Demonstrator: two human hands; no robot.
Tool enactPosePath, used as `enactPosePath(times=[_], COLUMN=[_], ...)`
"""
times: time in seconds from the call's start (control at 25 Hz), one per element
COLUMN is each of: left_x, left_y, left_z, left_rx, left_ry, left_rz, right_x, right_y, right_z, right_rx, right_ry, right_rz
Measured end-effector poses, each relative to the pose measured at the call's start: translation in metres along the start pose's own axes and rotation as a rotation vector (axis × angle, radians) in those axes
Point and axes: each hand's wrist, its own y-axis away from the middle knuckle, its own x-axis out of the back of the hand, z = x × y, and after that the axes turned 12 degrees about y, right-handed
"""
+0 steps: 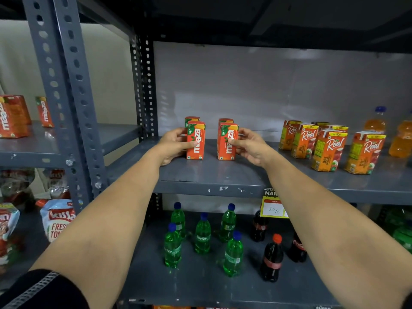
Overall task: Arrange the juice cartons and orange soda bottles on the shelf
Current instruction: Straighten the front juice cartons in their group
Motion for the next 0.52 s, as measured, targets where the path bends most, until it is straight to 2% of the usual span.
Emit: enactPosePath(times=[0.52], left_x=[0.0016], left_y=[0.0009], left_z=[0.0029], left_rx=[0.036], left_ry=[-0.008], left_rz=[-0.045], right_x=[-0.0030], right_y=[0.0053], right_z=[-0.0015], right_rx=[-0.038], right_ry=[0.066], right_rz=[-0.005])
